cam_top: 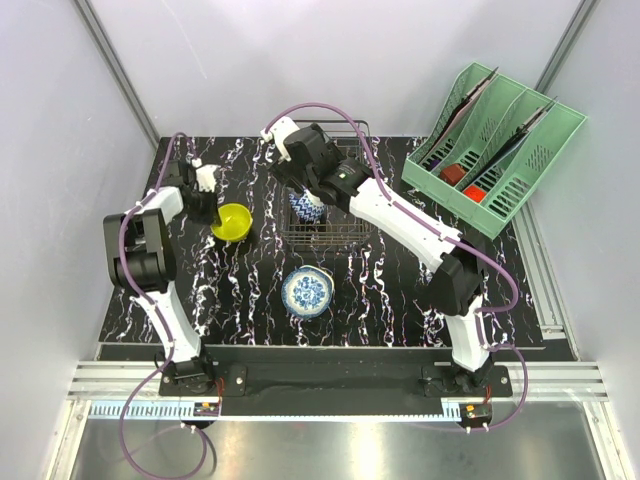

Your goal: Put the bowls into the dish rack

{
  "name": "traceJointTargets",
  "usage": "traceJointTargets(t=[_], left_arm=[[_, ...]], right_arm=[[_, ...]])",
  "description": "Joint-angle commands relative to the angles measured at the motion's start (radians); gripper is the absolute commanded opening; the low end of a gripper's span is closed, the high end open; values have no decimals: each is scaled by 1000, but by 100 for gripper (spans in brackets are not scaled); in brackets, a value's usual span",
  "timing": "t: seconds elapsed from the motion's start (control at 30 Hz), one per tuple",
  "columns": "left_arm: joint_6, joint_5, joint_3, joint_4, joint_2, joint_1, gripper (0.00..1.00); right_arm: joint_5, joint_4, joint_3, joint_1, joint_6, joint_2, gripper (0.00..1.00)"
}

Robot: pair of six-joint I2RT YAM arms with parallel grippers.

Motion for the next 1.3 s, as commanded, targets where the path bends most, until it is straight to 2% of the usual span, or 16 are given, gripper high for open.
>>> traceJointTargets(t=[0.0, 0.1, 0.23, 0.33, 0.43, 0.47, 0.53, 0.63, 0.7, 0.73, 0.83, 0.9, 1.07, 1.27], left_arm=[[24, 19, 59, -23, -4, -7, 0], [40, 51, 54, -49, -16, -7, 0], [37, 154, 30, -67, -117, -7, 0], [1, 268, 47, -90, -178, -8, 0], [-32, 429, 97, -127, -209, -22, 0], [-40, 464, 106, -125, -217, -31, 0], [-49, 530, 132, -127, -249, -75, 0], [-48, 529, 166, -125, -278, -163, 0], [-52, 520, 177, -125, -293, -218, 0], [-52, 513, 185, -118, -300, -261, 0], [-60, 461, 203, -93, -310, -325, 0], [-84, 446, 215, -73, -310, -341, 0], [-158, 417, 217, 49, -333, -350, 0], [-135, 360, 186, 102, -372, -387, 0]], right_arm=[[4, 13, 7, -10, -7, -49, 100], [14, 13, 7, -16, -11, -52, 100], [-8, 10, 6, -79, 16, -69, 100], [-136, -62, 55, -142, 105, -77, 100], [-384, -156, 104, -228, 200, -69, 100], [-525, -174, 92, -258, 220, -77, 100], [-654, -179, 69, -276, 261, -88, 100], [-898, -179, 37, -300, 309, -111, 100], [-984, -156, 24, -322, 378, -123, 100], [-1094, -145, 18, -331, 401, -124, 100], [-1266, -79, -20, -355, 508, -127, 100], [-1315, -12, -77, -359, 576, -131, 100], [-1378, 30, -143, -368, 607, -126, 100], [-1446, 54, -180, -380, 625, -114, 100]])
